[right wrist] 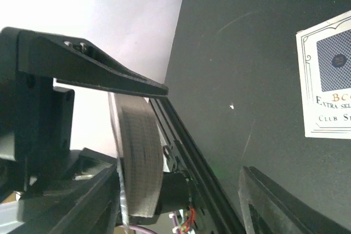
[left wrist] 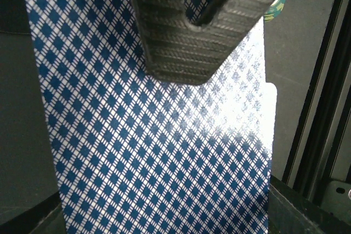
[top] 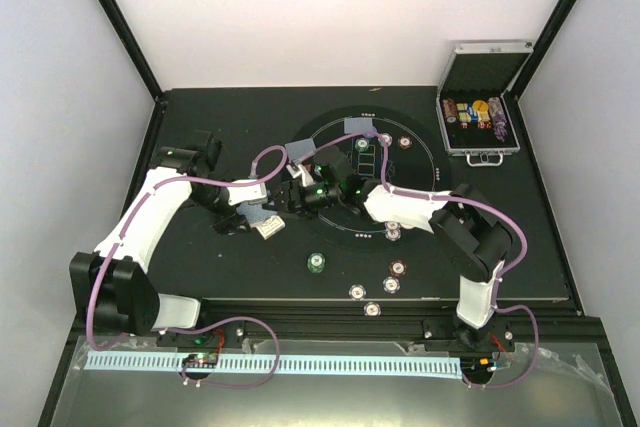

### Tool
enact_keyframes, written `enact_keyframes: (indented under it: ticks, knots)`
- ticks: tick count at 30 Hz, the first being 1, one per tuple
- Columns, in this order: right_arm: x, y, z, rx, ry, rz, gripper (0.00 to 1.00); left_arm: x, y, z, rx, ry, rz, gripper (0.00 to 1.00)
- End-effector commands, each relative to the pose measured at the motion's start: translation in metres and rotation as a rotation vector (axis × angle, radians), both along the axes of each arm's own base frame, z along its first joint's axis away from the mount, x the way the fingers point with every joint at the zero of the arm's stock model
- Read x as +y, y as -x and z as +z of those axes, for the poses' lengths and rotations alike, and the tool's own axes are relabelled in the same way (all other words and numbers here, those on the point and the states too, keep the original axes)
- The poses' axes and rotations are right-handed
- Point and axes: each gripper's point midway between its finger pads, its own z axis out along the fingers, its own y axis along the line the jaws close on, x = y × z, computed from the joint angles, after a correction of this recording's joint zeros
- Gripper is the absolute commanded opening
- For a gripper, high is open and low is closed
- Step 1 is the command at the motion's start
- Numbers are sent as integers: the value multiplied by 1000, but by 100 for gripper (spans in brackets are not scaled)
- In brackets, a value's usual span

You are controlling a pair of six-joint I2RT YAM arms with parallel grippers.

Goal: Distribute texas hold em gaming equipment

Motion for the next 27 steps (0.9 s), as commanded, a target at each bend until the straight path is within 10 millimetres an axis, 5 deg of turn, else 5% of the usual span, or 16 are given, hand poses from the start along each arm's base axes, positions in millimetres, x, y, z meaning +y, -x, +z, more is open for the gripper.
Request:
enact_keyframes:
  ticks: [1, 9, 18, 27]
  knots:
    - [-4, 5, -7, -4, 9, 7, 59, -3, -2, 13, -24, 31, -8, 2]
    - [-14, 9, 4, -14, -26, -17, 39, -3, -3, 12, -24, 26, -6, 1]
    - [-13, 10, 22, -23, -80, -21, 38, -3, -3, 12, -25, 25, -7, 2]
    - [-13, 15, 26, -24, -112, -2, 74, -4, -2, 11, -20, 31, -9, 2]
